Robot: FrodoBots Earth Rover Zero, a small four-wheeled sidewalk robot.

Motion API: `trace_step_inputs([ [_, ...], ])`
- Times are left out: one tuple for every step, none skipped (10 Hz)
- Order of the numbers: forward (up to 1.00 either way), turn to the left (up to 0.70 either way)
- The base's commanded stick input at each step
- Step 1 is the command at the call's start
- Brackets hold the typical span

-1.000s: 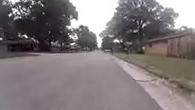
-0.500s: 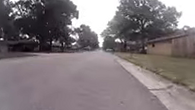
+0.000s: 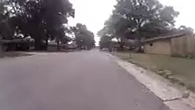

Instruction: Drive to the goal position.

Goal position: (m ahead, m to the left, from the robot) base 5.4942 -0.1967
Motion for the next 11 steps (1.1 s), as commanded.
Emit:
trace_step_inputs([
  [1.0, -0.02],
  [1.0, -0.12],
  [1.0, -0.21],
  [1.0, -0.4],
  [1.0, -0.4],
  [1.0, -0.24],
  [1.0, -0.05],
  [1.0, 0.0],
  [1.0, 0.0],
  [1.0, 0.0],
  [1.0, 0.0],
])
